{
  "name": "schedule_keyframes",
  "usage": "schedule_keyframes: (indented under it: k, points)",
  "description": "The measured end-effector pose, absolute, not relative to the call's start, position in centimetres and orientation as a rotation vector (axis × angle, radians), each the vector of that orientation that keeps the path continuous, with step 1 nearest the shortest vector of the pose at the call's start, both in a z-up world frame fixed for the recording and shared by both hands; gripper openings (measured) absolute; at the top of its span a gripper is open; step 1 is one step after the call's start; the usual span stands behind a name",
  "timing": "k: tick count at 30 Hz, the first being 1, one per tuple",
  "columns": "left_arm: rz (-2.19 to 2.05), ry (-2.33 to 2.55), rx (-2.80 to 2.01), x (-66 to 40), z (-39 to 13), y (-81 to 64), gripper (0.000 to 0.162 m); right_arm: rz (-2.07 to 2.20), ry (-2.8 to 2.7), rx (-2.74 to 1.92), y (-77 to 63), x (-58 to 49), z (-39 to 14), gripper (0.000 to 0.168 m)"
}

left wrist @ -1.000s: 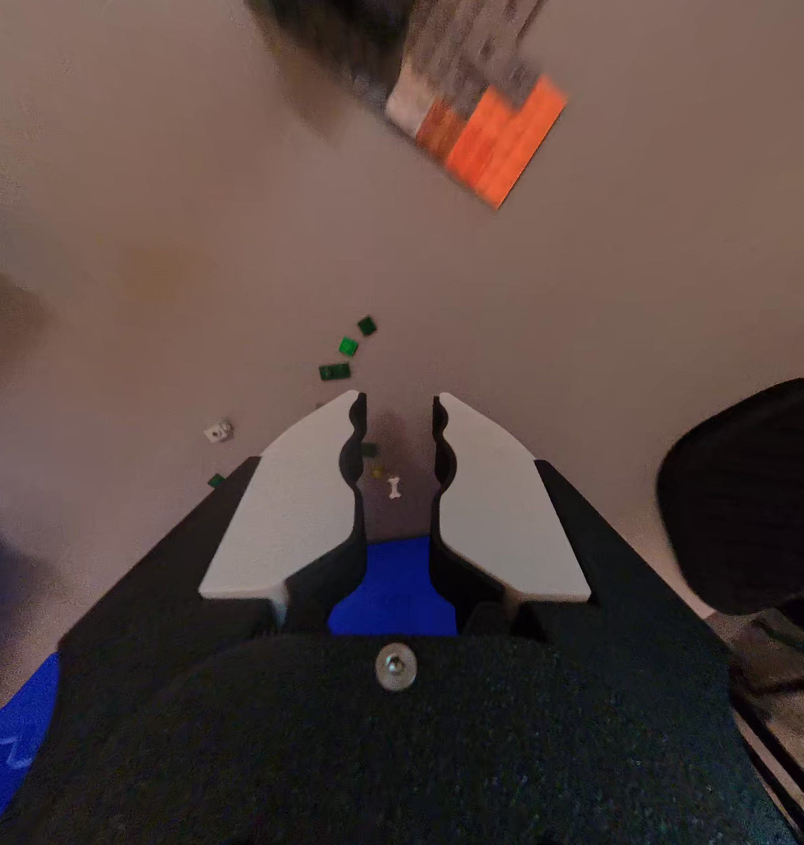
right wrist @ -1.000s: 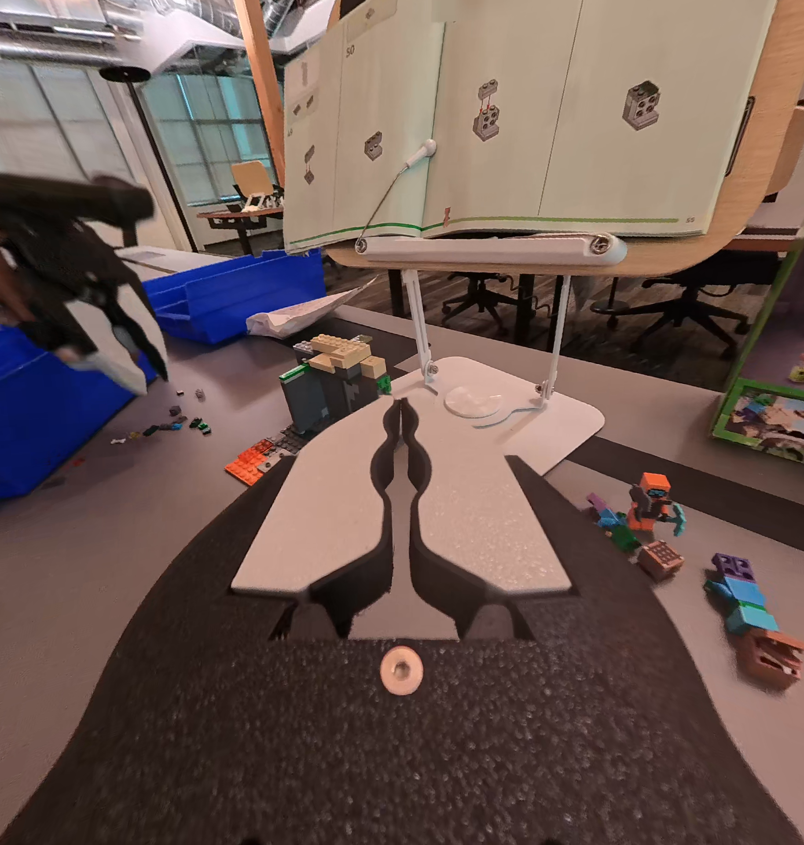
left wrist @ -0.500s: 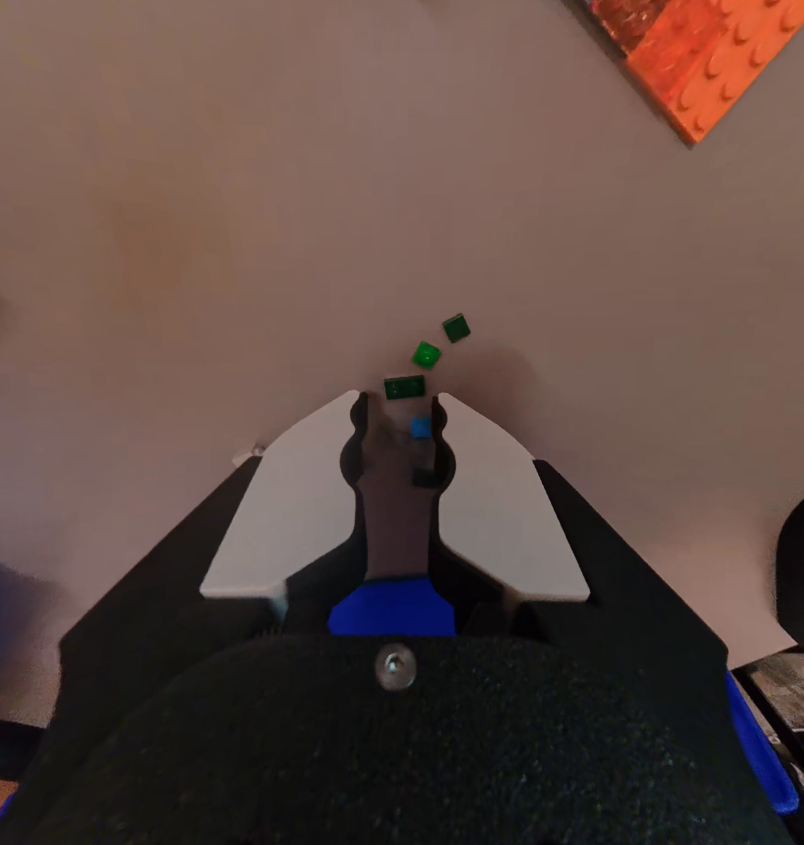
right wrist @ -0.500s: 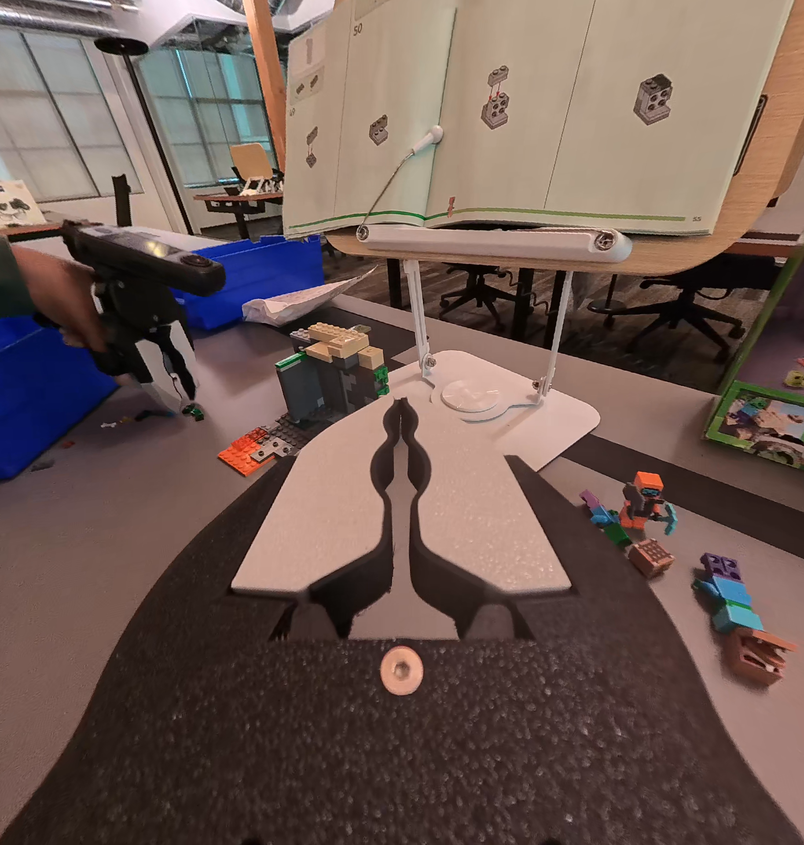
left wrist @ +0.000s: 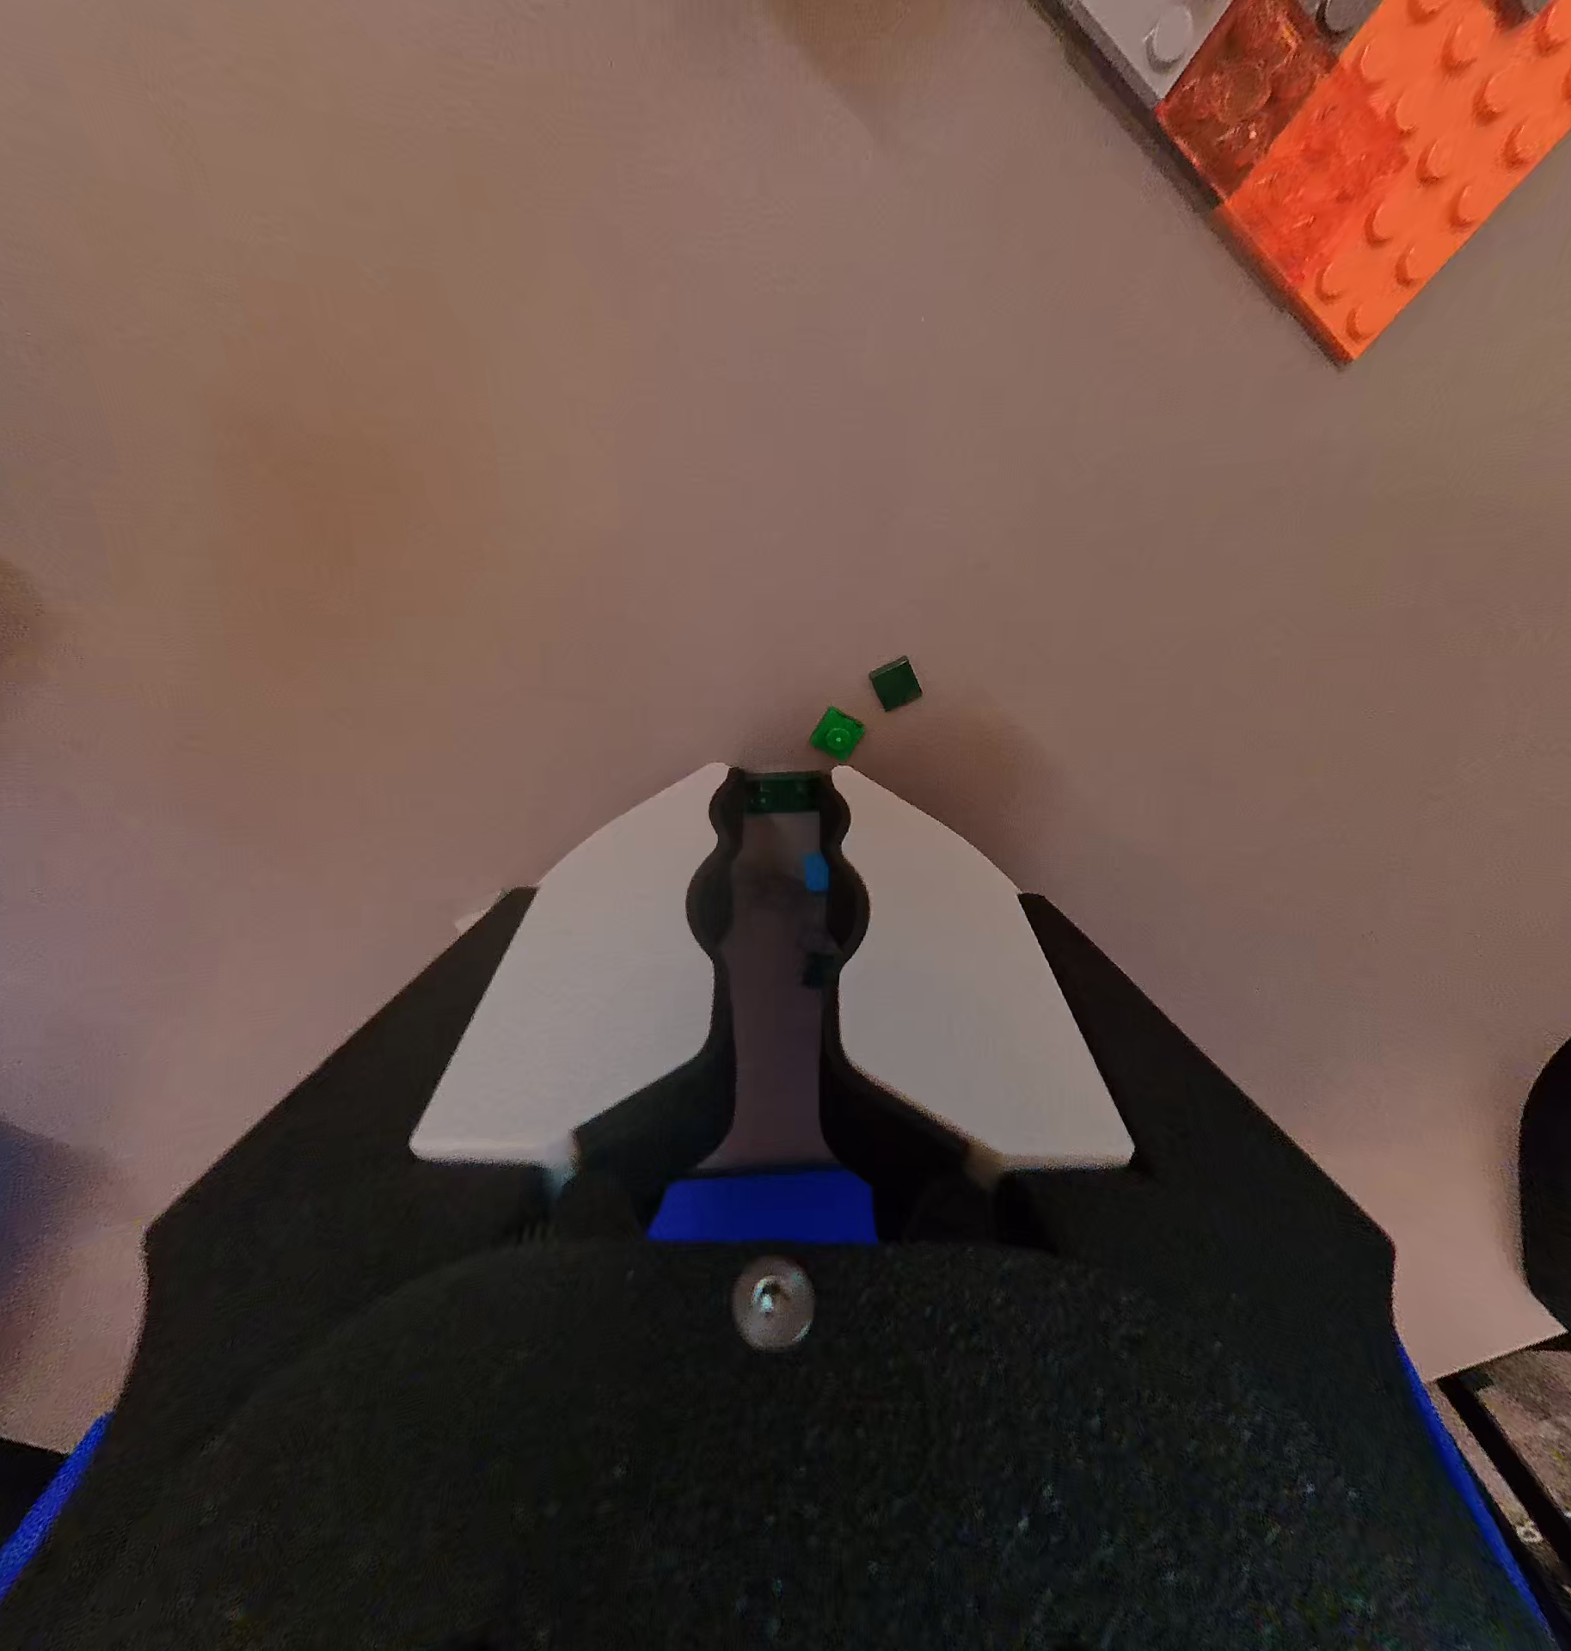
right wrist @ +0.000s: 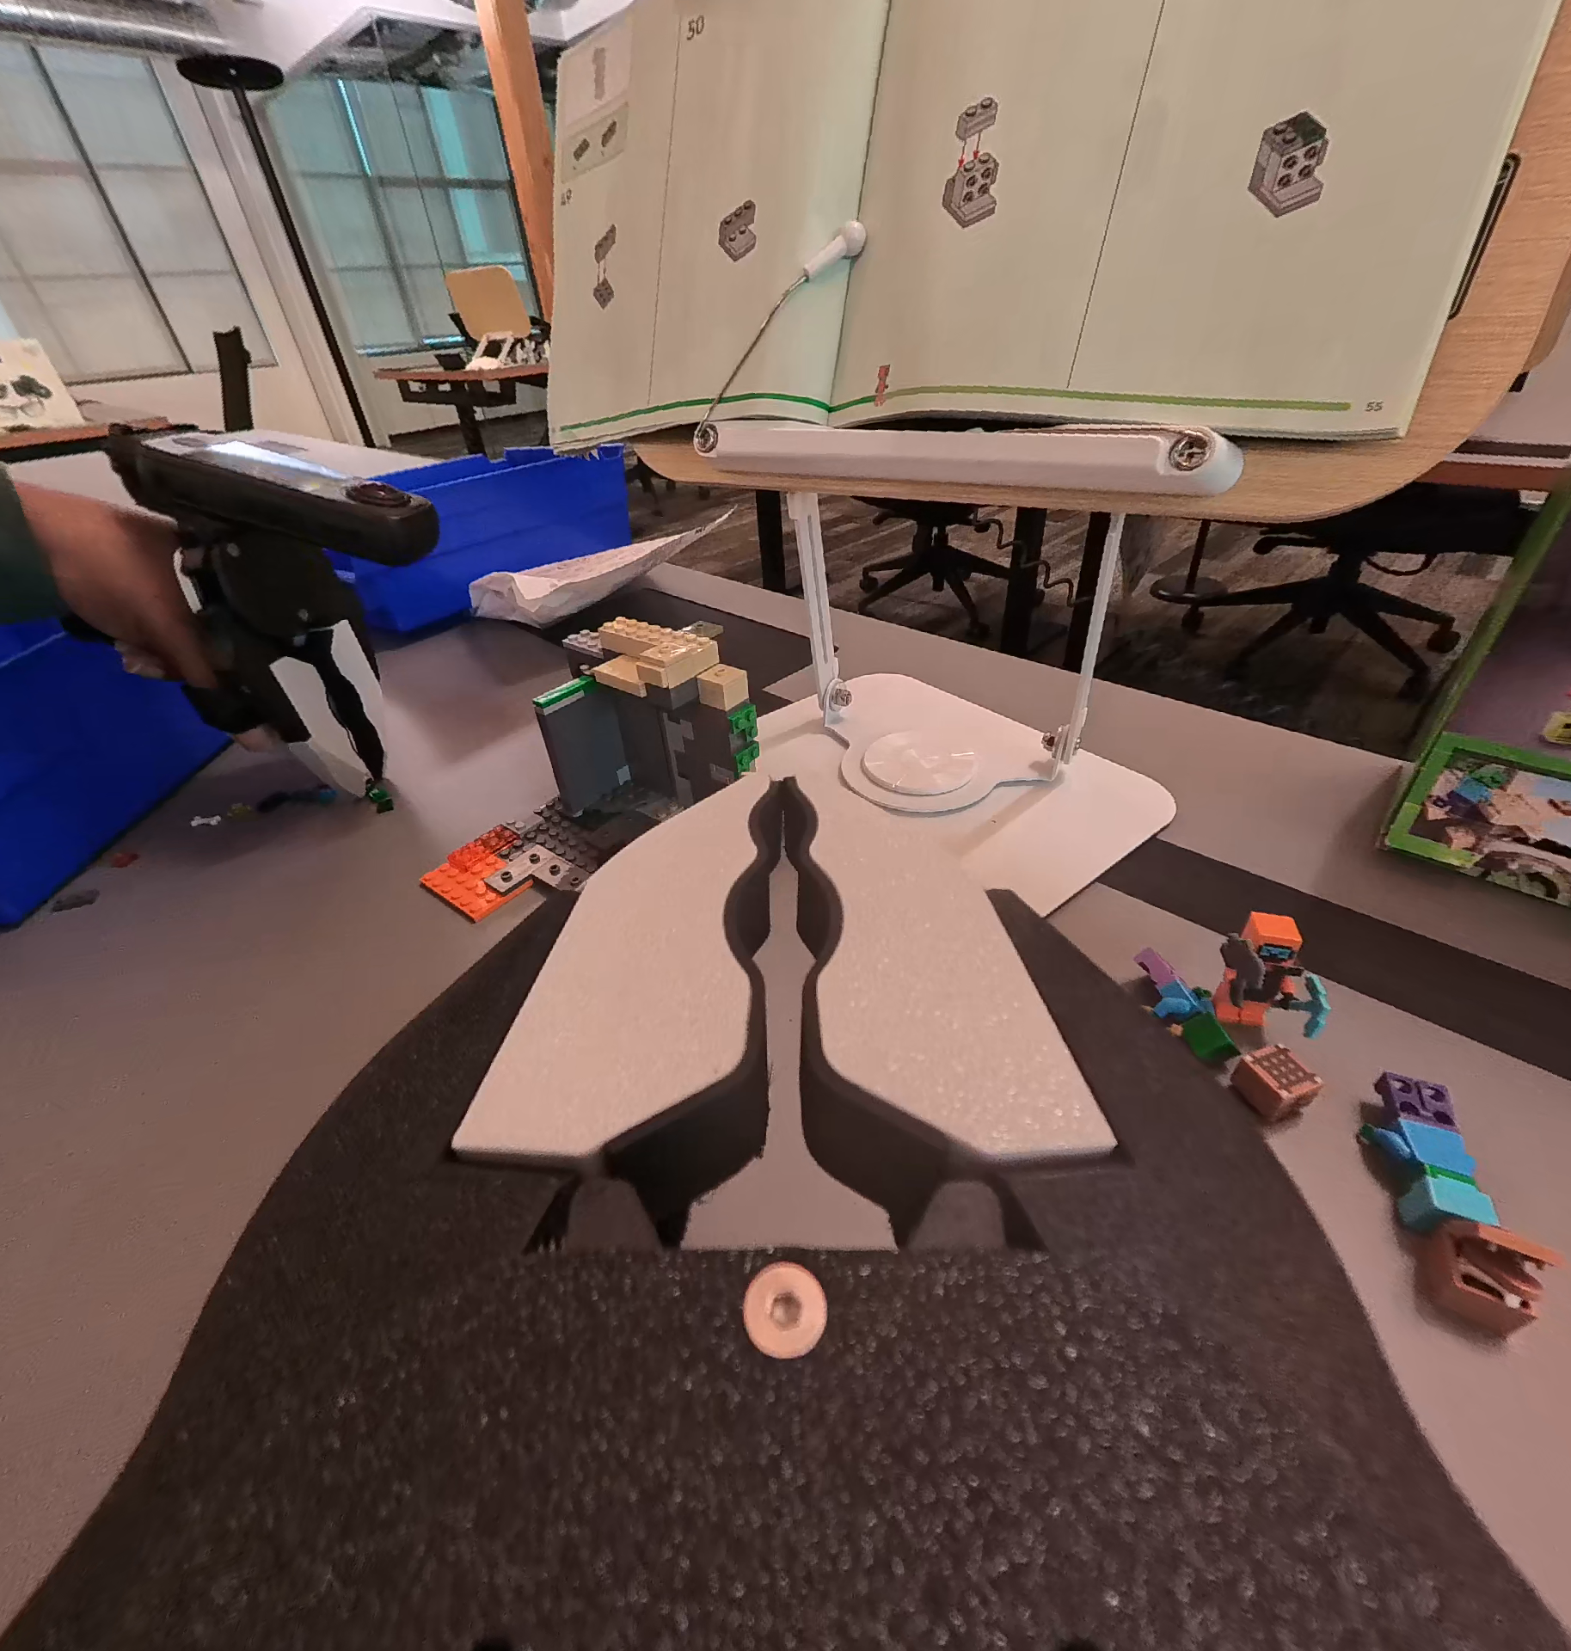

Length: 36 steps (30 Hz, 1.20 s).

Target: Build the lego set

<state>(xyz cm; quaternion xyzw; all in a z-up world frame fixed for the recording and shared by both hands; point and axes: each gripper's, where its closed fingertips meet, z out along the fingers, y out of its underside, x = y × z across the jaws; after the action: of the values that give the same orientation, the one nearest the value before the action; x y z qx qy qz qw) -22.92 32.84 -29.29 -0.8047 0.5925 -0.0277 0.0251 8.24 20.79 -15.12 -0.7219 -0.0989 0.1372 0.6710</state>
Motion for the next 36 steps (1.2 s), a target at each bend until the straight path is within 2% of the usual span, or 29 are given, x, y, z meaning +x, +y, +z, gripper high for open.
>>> schedule_keyframes:
  k: [6,13,16,24,33,36]
  points:
    - [-0.063,1.829,-2.443,-22.6,-28.6,32.7,0.016,0.299,-0.224,-1.624,20.7,8.3,-15.0,0.0]
    - [-0.178,1.904,-2.18,-16.9,-23.4,29.1,0.016,0.308,-0.213,-1.626,20.8,8.5,-15.1,0.0]
    - [-0.225,2.02,-2.052,-13.7,-22.6,25.7,0.016,0.306,-0.22,-1.63,20.8,8.3,-15.2,0.0]
    - [-0.228,2.404,-1.773,-8.4,-25.5,17.9,0.016,0.292,-0.23,-1.641,20.8,8.4,-15.5,0.0]
    - [-0.223,2.513,-1.659,-5.8,-28.6,16.0,0.016,0.273,-0.253,-1.642,20.7,8.4,-15.5,0.0]
    - [-0.245,2.49,-1.682,-6.1,-28.7,16.3,0.028,0.271,-0.253,-1.645,20.7,8.5,-15.5,0.0]
